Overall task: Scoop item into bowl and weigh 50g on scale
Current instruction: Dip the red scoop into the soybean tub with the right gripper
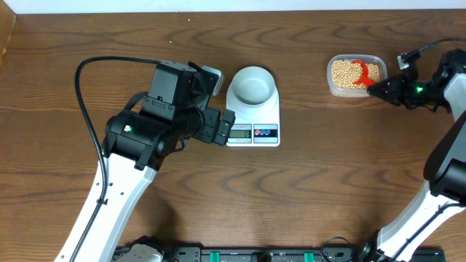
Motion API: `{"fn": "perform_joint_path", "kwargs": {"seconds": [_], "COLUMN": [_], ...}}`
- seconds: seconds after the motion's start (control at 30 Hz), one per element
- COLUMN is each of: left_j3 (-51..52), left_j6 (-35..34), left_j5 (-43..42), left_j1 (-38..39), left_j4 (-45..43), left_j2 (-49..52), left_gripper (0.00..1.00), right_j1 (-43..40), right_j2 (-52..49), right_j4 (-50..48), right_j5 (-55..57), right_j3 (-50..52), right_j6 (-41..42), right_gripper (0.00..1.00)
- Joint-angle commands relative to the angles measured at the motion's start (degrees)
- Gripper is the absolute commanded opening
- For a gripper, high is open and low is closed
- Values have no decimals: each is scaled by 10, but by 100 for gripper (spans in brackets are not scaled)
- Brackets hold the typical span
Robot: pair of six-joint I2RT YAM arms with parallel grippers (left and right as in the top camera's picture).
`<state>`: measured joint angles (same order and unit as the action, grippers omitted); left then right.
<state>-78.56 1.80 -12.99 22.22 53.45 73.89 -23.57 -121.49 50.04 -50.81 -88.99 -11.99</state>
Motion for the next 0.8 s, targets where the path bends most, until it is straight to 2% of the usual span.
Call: {"fn": "perform_joint_path", "kwargs": {"seconds": [0.0, 0.4, 0.77], "left_j3": [-3, -3, -3], "left_j6": [10, 10, 10], "left_j5": [6, 6, 6], "left_j1": [-2, -2, -2], "left_j4": [1, 1, 1], "left_j2": [4, 4, 4], "left_gripper": [98, 98, 98], "right_j1": [20, 14, -38], "right_j2": [-15, -15, -15], "right_j4": [-1, 2, 8], "right_j5": [6, -28, -104], "right_j3": [-2, -2, -2], "right_j6": [18, 23, 10], "right_gripper": [1, 1, 1]}}
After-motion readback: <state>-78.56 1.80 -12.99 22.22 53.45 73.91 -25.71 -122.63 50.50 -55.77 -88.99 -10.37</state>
